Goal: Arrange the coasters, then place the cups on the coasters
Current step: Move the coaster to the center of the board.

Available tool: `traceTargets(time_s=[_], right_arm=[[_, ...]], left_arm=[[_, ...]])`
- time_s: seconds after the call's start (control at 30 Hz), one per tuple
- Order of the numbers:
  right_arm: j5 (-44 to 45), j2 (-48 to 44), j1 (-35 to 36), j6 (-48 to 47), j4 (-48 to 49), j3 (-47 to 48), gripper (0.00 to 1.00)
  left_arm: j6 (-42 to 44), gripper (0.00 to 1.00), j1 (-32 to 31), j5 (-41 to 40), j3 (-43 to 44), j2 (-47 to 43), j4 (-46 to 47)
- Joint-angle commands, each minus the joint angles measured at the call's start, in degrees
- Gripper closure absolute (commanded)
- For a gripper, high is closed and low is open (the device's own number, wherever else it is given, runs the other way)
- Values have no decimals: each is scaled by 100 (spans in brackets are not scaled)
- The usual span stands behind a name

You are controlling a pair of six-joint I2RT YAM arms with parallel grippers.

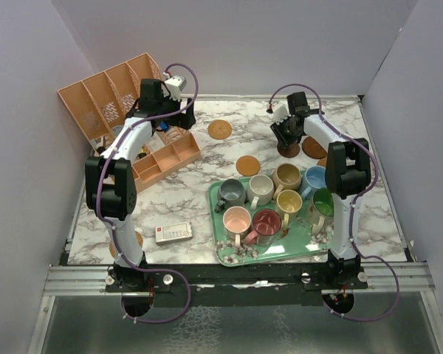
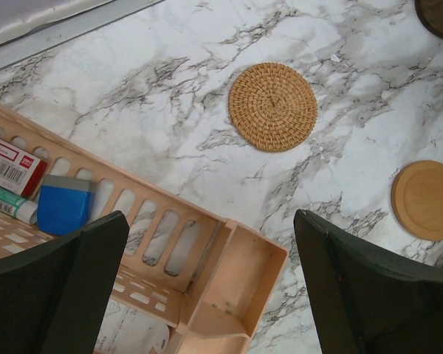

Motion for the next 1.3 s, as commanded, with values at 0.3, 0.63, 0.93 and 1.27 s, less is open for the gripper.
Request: traceTargets(time_s=[0.3,0.63,0.93,1.27], right_arm=[[-509,-367,64,-65,-370,623,52],[-1074,-687,581,-126,-190,65,37],[-1028,-588,1232,-313,-23,-449,26],[-197,-225,1451,-287,228,-538,40]], left_arm=[[23,1,19,129,-122,-380,144],[541,1,19,-128,-18,-456,-113],[878,1,19,-435,-252,-672,-435],[882,1,19,-427,-352,-694,-513]])
